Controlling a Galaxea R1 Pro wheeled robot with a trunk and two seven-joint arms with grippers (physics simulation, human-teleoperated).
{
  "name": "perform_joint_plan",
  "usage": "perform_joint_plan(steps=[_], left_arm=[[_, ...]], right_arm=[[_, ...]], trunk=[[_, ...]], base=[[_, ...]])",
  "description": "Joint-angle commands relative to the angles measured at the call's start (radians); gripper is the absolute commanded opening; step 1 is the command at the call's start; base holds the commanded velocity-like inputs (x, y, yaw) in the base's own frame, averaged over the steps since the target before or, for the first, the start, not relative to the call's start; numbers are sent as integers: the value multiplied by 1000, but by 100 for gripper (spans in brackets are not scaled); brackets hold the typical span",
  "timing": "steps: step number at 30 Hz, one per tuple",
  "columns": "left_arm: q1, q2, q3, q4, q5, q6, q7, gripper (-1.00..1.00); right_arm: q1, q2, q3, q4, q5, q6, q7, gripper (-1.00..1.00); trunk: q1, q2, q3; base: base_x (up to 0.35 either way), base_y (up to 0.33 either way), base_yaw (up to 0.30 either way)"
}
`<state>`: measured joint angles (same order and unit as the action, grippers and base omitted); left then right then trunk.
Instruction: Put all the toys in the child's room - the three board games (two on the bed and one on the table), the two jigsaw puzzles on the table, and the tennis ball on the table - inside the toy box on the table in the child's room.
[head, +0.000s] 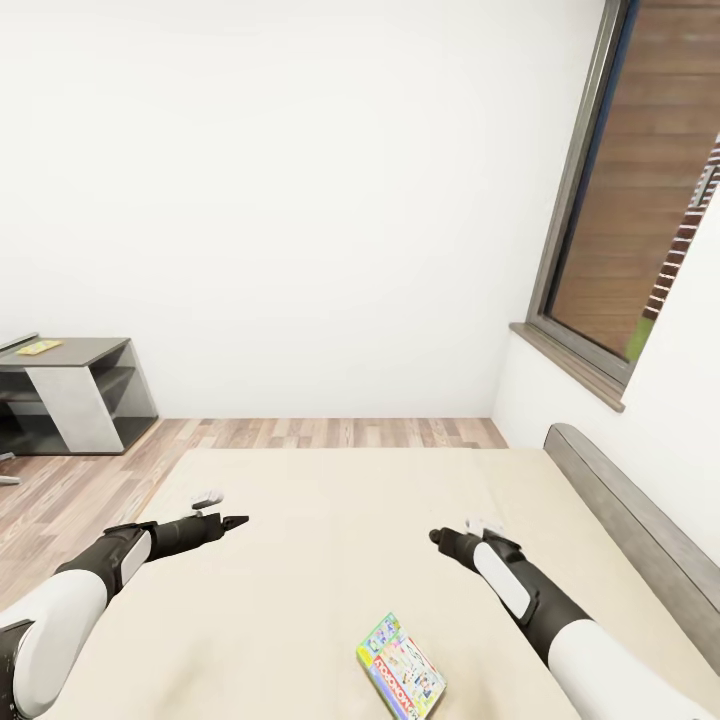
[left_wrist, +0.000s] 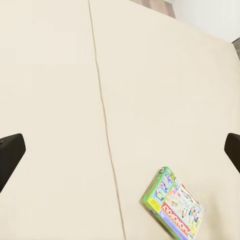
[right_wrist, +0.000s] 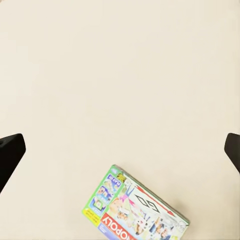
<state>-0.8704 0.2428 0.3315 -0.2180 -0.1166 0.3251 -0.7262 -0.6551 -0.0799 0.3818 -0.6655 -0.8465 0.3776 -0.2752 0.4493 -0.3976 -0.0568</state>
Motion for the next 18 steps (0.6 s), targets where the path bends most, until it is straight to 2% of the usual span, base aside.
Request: perform_joint_plan(steps=[1,18], left_arm=[[-1,0,9,-1,-10,6,-6,100],[-1,0,7,-1,-11,6,-6,100]], right_arm=[[-1,-1,6,-3,-6,1,-9,100],[-1,-1,3,-5,-3,3,-6,100]], trunk=[[1,-2,-2],[1,-2,-4]], base=[[0,0,0],[0,0,0]])
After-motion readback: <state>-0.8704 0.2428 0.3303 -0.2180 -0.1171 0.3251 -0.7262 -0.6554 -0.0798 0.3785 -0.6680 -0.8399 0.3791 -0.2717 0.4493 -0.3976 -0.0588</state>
